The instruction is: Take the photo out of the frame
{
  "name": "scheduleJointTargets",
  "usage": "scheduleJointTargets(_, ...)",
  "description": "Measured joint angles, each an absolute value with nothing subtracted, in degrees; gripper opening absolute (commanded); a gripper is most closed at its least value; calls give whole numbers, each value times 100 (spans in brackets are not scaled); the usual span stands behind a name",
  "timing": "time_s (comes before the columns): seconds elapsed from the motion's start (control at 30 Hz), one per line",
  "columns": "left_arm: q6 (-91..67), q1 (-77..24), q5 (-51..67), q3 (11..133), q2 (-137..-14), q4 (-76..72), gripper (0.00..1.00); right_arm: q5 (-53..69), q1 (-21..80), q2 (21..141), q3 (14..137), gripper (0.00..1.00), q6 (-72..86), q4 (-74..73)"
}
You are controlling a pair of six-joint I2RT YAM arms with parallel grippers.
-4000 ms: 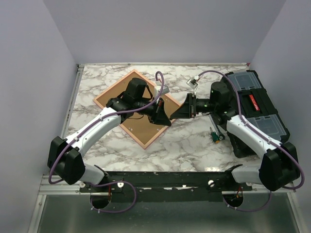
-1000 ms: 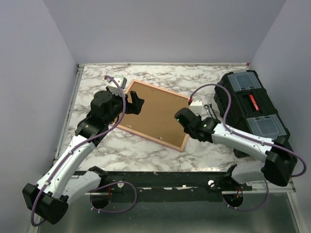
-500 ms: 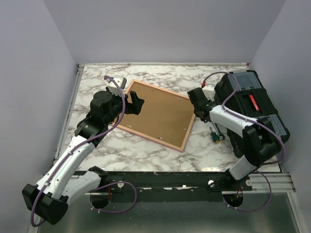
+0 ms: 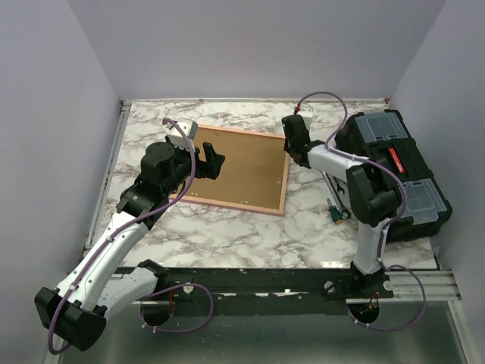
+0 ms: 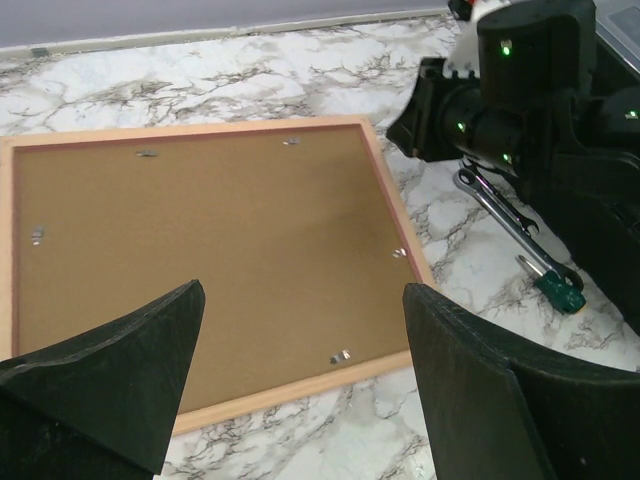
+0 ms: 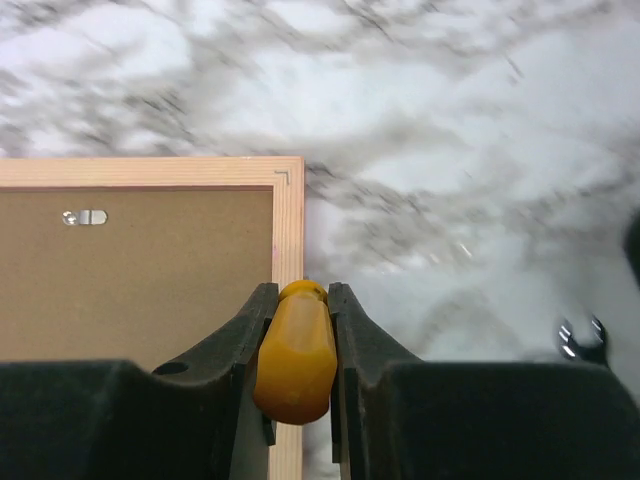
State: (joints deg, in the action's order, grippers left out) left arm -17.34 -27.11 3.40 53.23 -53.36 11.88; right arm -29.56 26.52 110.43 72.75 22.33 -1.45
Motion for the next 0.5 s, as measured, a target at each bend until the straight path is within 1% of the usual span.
scheduleJointTargets(0.1,-1699,-2711,274,5323,-5336,1205,83,-2755,2672,11500,8121,1,2139,-150)
scheduleJointTargets(0.2,-1680,-2711,204,5323,-5328,1212,83,-2751,2766,11533,8643,1,2134,-423)
scheduleJointTargets(0.4,-1680,-2711,196,5323,-5293,1208,83,-2657,3177,10958,8412,1,2150,-792)
scheduleJointTargets(0.5,-1684,-2711,198,5325,-5293,1210,83,-2565,3369,10857,8353,1,2158,-1007)
